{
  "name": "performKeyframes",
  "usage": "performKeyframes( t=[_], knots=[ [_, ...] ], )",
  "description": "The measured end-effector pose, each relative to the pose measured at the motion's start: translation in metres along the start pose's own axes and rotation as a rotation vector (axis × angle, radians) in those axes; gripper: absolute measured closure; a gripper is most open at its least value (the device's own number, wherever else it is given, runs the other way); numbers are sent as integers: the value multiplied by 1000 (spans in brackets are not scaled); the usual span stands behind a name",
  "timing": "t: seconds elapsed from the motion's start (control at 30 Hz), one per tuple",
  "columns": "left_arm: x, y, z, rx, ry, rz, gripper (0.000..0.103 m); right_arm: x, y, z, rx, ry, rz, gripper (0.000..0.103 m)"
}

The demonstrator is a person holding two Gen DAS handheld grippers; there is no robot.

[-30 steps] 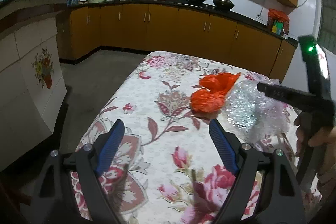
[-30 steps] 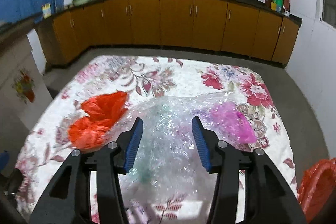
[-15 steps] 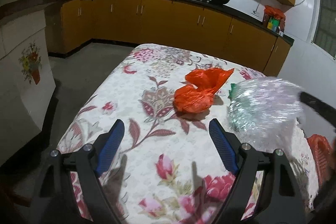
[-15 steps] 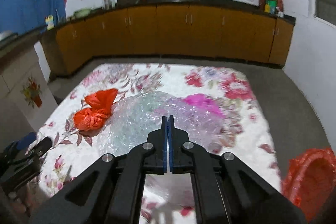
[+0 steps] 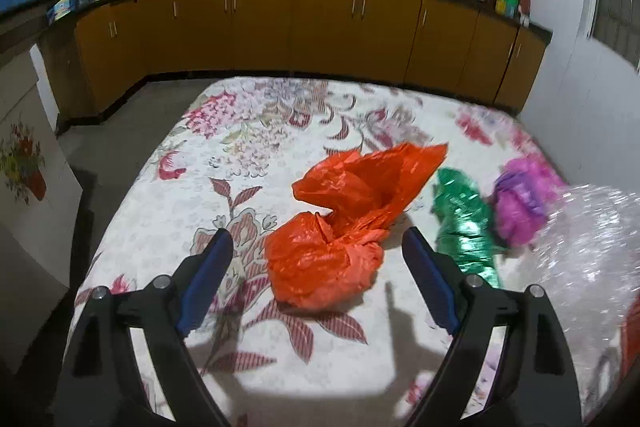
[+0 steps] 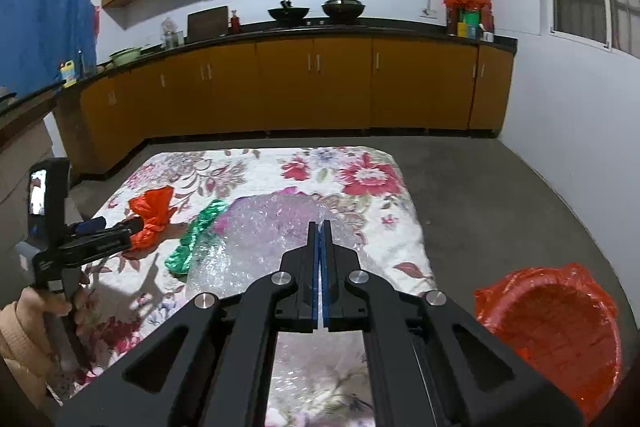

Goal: Collect trash
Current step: 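Grasp the last red bag with the left tool while the right tool grasps bubble wrap, then carry the red bag and bubble wrap over the red basket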

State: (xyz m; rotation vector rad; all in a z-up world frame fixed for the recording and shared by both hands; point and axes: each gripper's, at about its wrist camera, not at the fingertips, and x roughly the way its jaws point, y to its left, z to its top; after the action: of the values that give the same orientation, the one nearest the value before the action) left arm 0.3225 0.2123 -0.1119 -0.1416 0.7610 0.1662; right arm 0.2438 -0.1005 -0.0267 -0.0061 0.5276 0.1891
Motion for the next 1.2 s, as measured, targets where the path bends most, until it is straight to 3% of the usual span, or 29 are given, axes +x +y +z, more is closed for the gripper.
performKeyframes(
  t=[0.13,0.27,0.43,0.73,0.97,1.2],
  knots=[
    [16,3,0,-1,53,-24,21,-5,-13,0,31,-11,-1,102],
    [28,1,-1,12,103,-65,49,-7,-19,-2,43,-10,-4,102],
    [21,-2,-3,28,84,-86,64,-13,-27,-4,58,-13,-16,102],
    [-32,-20,-1,54,7,-125,67,-47,-53,4,104,-70,-67,102],
    [-80,-65,-4,93,-27,-234,67,-78,-80,5,138,-109,-141,102],
    [-119,-134,-14,151,-23,-387,67,-117,-119,2,170,-142,-258,102]
  ],
)
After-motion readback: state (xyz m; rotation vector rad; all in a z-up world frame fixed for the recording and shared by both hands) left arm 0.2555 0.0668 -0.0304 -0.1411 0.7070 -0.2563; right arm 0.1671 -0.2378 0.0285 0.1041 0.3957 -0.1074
